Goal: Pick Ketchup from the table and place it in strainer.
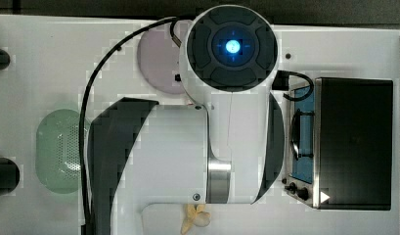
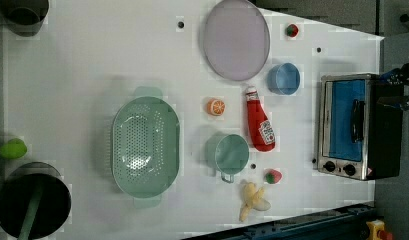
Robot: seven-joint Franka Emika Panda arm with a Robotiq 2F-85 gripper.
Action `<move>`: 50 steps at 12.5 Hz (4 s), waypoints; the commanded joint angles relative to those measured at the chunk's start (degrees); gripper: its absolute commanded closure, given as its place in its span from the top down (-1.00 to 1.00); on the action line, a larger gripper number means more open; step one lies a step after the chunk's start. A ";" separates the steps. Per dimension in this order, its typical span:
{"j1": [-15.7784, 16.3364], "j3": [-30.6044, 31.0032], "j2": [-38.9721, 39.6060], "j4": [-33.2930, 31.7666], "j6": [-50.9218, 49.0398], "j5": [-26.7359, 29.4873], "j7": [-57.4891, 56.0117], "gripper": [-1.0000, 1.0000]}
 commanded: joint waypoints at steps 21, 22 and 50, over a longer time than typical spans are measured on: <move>-5.62 5.77 0.06 -36.13 32.40 0.17 -54.98 1.00; -5.60 5.79 1.40 -37.07 34.78 0.17 -54.99 1.00; -4.56 10.06 0.36 -28.79 24.81 -5.44 -51.44 0.25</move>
